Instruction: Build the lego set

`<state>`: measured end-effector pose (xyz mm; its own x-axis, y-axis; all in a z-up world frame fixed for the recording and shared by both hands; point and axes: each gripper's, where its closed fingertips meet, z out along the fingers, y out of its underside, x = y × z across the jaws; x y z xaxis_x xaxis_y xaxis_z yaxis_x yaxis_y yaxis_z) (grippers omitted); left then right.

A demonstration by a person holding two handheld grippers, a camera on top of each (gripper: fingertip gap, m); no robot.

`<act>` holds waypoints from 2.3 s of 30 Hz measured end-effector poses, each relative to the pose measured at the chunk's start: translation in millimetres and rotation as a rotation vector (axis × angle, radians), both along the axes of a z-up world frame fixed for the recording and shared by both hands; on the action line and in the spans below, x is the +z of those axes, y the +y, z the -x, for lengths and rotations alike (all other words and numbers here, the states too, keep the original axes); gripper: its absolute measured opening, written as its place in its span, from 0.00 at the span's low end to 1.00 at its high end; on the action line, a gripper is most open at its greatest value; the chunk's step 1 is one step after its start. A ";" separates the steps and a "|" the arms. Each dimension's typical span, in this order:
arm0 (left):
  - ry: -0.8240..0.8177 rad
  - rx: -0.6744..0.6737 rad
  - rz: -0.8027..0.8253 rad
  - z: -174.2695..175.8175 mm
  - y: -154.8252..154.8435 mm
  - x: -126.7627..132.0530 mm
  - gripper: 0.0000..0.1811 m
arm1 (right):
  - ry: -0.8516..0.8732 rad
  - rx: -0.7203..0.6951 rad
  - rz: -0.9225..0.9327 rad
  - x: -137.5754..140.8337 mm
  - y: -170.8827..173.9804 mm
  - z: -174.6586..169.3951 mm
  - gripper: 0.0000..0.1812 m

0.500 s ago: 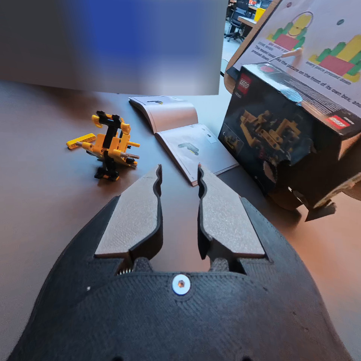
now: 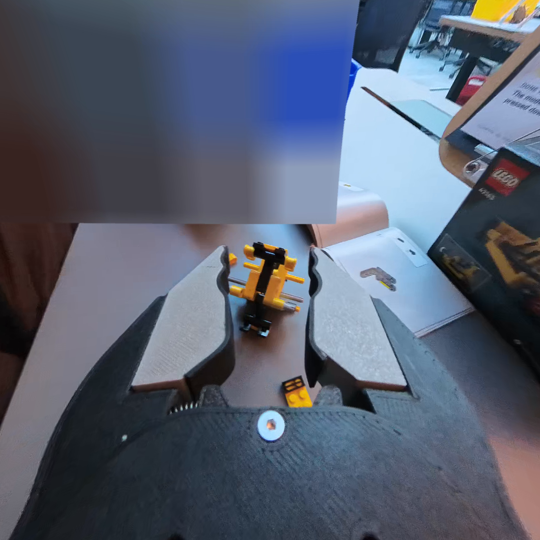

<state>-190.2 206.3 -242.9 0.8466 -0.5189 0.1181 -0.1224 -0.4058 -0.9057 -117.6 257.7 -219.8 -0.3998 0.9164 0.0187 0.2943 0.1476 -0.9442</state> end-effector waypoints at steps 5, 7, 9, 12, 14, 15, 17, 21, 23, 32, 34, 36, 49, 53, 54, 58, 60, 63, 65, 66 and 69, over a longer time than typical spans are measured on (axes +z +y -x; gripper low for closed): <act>0.012 -0.073 -0.043 -35.9 5.3 4.1 0.16 | -0.058 -0.038 -0.003 -6.7 -4.3 2.0 0.26; 0.030 -0.072 -0.043 -44.5 11.2 2.6 0.16 | -0.082 -0.054 -0.026 -12.8 -1.4 1.3 0.26; 0.010 -0.078 -0.020 -53.9 16.0 1.1 0.16 | -0.093 -0.058 -0.011 -14.9 -1.1 0.9 0.26; -0.020 -0.076 0.042 -63.8 24.3 -4.3 0.15 | -0.106 -0.051 0.030 -15.3 -2.6 1.5 0.27; -0.022 -0.072 0.056 -67.9 29.9 -6.1 0.16 | -0.119 -0.056 0.034 -17.7 -2.0 2.0 0.26; -0.021 -0.063 0.055 -68.9 32.6 -6.1 0.15 | -0.121 -0.051 0.036 -18.4 -3.1 2.1 0.26; -0.025 -0.056 0.042 -71.8 36.4 -4.2 0.14 | -0.124 -0.041 0.040 -19.3 -6.1 2.7 0.26; -0.032 -0.057 0.016 -79.4 40.9 -0.5 0.05 | -0.128 -0.041 0.019 -21.8 -8.8 5.1 0.27; -0.015 -0.051 -0.002 -79.2 41.7 0.5 0.04 | -0.127 -0.043 0.010 -23.0 -8.2 5.6 0.27; -0.010 -0.081 -0.098 -82.4 35.5 12.3 0.06 | -0.134 -0.001 -0.028 -29.5 -11.1 2.6 0.23; -0.017 -0.102 -0.112 -85.6 32.2 14.7 0.06 | -0.129 0.013 -0.039 -29.9 -13.5 1.8 0.22; -0.007 -0.102 -0.120 -84.7 31.1 15.1 0.08 | -0.133 0.012 -0.051 -31.5 -13.1 1.6 0.21; 0.033 -0.047 -0.098 -58.1 32.0 8.9 0.11 | -0.162 0.005 -0.116 -37.4 5.6 -13.5 0.22; 0.042 -0.055 -0.081 -59.5 32.3 6.0 0.11 | -0.202 0.025 -0.074 -43.1 3.9 -16.1 0.22; 0.046 -0.061 -0.077 -60.6 32.1 5.0 0.11 | -0.214 0.031 -0.073 -45.9 2.4 -16.2 0.22; 0.066 -0.090 -0.063 -68.7 31.9 1.6 0.10 | -0.246 0.049 -0.109 -55.1 -2.9 -16.7 0.20; 0.099 -0.100 -0.056 -74.4 32.0 -1.9 0.10 | -0.248 0.060 -0.116 -56.1 -6.4 -17.0 0.18; 0.164 -0.118 -0.055 -82.8 31.4 -7.5 0.09 | -0.232 0.073 -0.101 -52.0 -9.7 -16.9 0.16; 0.209 -0.123 -0.057 -86.0 31.7 -11.1 0.09 | -0.220 0.078 -0.073 -47.7 -10.3 -16.9 0.15; 0.227 -0.122 -0.054 -86.8 32.2 -12.9 0.10 | -0.215 0.078 -0.057 -45.8 -10.1 -16.8 0.15; 0.246 -0.126 -0.035 -90.9 32.5 -17.0 0.14 | -0.212 0.074 -0.025 -43.7 -8.2 -16.1 0.15</act>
